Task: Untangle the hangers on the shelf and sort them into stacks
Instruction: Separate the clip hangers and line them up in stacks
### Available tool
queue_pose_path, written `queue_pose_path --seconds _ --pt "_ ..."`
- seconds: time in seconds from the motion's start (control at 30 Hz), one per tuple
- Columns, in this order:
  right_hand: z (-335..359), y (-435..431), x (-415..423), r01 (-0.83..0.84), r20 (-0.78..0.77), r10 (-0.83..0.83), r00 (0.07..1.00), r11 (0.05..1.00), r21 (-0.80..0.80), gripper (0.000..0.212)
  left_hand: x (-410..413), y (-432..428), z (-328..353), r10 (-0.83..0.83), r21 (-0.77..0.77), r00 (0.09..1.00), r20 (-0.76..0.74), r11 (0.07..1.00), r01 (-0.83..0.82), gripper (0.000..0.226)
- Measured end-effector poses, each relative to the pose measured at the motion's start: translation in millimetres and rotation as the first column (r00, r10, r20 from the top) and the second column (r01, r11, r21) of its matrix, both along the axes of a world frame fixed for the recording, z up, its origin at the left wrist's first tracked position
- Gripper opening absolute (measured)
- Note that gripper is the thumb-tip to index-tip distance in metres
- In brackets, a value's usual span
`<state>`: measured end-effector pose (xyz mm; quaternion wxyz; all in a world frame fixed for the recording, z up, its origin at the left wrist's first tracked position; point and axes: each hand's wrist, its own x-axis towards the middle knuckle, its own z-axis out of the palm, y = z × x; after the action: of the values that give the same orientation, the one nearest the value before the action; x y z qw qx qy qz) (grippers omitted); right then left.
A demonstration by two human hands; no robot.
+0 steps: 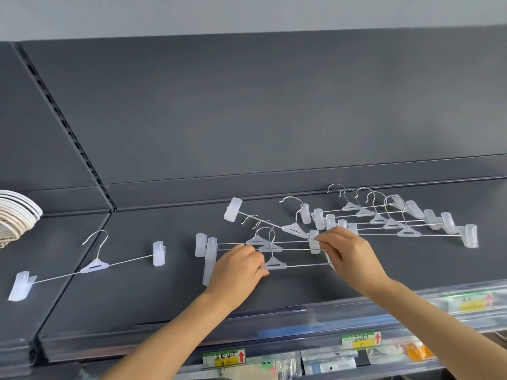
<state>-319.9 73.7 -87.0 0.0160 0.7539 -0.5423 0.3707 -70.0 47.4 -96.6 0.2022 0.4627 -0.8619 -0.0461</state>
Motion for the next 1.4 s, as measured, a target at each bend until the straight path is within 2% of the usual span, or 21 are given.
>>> queue_pose_path --seconds 0.2,0.3,0.47,0.73,0.83,1.1,1.23,1.33,1.4 --pt "1.5 1.3 1.6 -0.027 -0.03 0.026 0.999 1.0 -0.013 0.015 -13.6 5.0 1.8 -0.029 -0.037 0.999 0.031 0.999 0.031 0.038" --pt "0.6 1.1 -0.4 -0.017 0.001 0.017 1.0 1.0 -0.017 0.015 -15.2 2.3 2.6 -0.028 -0.054 0.999 -0.016 0.998 0.027 0.037" --pt "2.1 -2.3 -4.0 -0.002 0.01 0.002 1.0 1.0 -0.004 0.015 -16.3 -3.9 1.1 -0.004 0.01 0.998 -0.068 1.0 0.005 0.019" --pt "-1.1 -4.8 -0.3 -0.027 -0.053 0.026 0.998 1.0 -0.014 0.014 -15.0 -7.9 -1.7 -0.011 0.028 1.0 0.004 1.0 0.011 0.027" --pt "-5.6 -1.3 -1.3 -0.045 -0.072 0.044 0.996 0.999 -0.022 0.014 1.8 -7.7 -2.1 -0.03 0.023 0.999 -0.012 0.999 0.03 0.032" --pt "-16.6 11.1 -3.9 -0.082 -0.123 0.074 0.99 0.995 -0.06 0.015 73.8 -10.1 -1.5 -0.104 -0.142 0.991 -0.087 0.986 0.091 0.027" --pt "-16.4 14.8 -5.6 -0.113 -0.138 0.101 0.985 0.99 -0.079 0.021 91.6 -11.9 2.3 -0.056 -0.045 0.994 -0.091 0.998 0.052 0.034" --pt "-17.7 16.5 -5.9 -0.129 -0.165 0.113 0.98 0.987 -0.092 0.025 89.9 -9.8 -1.0 -0.101 -0.025 0.995 -0.022 0.995 0.1 0.022" --pt "-18.2 17.2 -5.9 -0.117 -0.157 0.1 0.983 0.988 -0.102 0.033 82.9 -9.0 -2.7 -0.098 -0.024 0.994 -0.049 0.995 0.097 0.019"
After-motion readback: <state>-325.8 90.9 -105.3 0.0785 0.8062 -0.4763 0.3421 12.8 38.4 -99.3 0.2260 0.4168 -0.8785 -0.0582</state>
